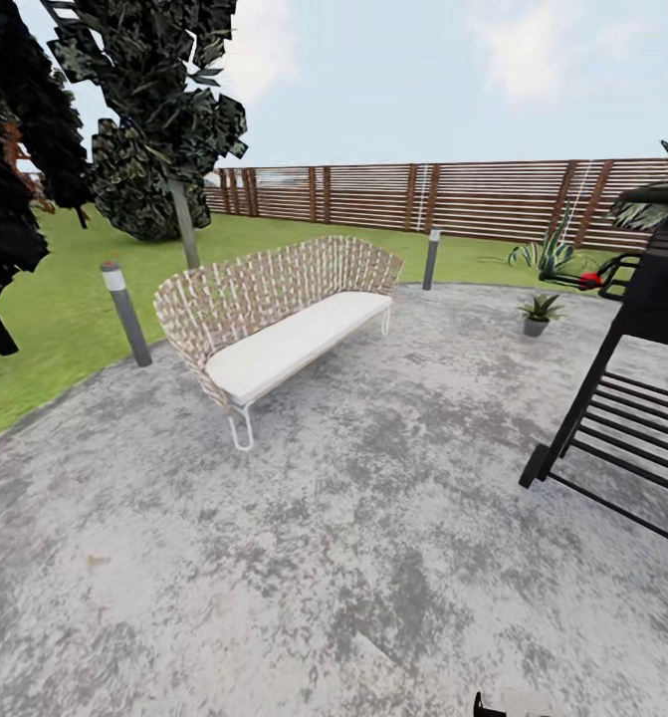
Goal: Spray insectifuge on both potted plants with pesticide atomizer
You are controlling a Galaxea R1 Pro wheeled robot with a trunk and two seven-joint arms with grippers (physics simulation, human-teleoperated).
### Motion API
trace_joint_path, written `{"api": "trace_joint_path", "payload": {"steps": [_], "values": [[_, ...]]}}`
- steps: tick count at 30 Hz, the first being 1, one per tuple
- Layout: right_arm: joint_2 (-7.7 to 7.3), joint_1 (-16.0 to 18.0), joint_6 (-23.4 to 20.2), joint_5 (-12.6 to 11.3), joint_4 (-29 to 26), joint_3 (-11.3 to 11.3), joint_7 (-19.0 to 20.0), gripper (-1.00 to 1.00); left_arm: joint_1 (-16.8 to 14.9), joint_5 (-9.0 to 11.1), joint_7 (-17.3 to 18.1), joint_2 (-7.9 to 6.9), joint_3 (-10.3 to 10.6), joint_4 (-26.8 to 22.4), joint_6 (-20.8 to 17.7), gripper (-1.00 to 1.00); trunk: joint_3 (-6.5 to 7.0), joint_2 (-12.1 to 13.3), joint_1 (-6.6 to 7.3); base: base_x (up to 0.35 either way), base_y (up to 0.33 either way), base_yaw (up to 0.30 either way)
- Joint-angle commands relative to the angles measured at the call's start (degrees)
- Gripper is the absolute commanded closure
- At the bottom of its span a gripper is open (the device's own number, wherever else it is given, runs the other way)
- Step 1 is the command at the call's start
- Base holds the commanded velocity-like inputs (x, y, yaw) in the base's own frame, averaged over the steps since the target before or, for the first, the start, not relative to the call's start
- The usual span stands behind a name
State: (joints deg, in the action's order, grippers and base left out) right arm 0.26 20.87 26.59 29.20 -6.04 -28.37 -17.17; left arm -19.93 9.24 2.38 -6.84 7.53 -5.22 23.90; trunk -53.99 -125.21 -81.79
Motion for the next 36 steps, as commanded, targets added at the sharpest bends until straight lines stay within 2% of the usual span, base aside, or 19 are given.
{"api": "trace_joint_path", "payload": {"steps": [1,17,25,36], "values": [[0.06,0.0,0.1,0.6,0.1,-0.4,-0.3,-1.00,0.0,0.6,0.3,-0.03,0.4,0.0,0.2,1.00,-0.05,0.0,-0.03,0.338,0.003,-0.300],[0.18,0.0,0.0,0.8,0.7,-0.3,-0.3,-1.00,0.0,0.6,0.3,-0.10,0.3,0.0,0.1,1.00,-0.05,0.0,-0.03,0.338,0.000,-0.284],[0.03,0.0,0.1,0.9,0.9,-0.3,0.0,-1.00,0.0,0.6,0.3,-0.11,0.3,0.0,0.1,1.00,-0.05,0.0,-0.03,0.338,0.014,-0.024],[-0.38,0.0,0.0,0.6,0.6,-0.4,-0.3,-1.00,0.0,0.6,0.3,-0.11,0.3,0.0,0.1,1.00,-0.05,0.0,-0.03,0.338,0.131,0.000]]}}
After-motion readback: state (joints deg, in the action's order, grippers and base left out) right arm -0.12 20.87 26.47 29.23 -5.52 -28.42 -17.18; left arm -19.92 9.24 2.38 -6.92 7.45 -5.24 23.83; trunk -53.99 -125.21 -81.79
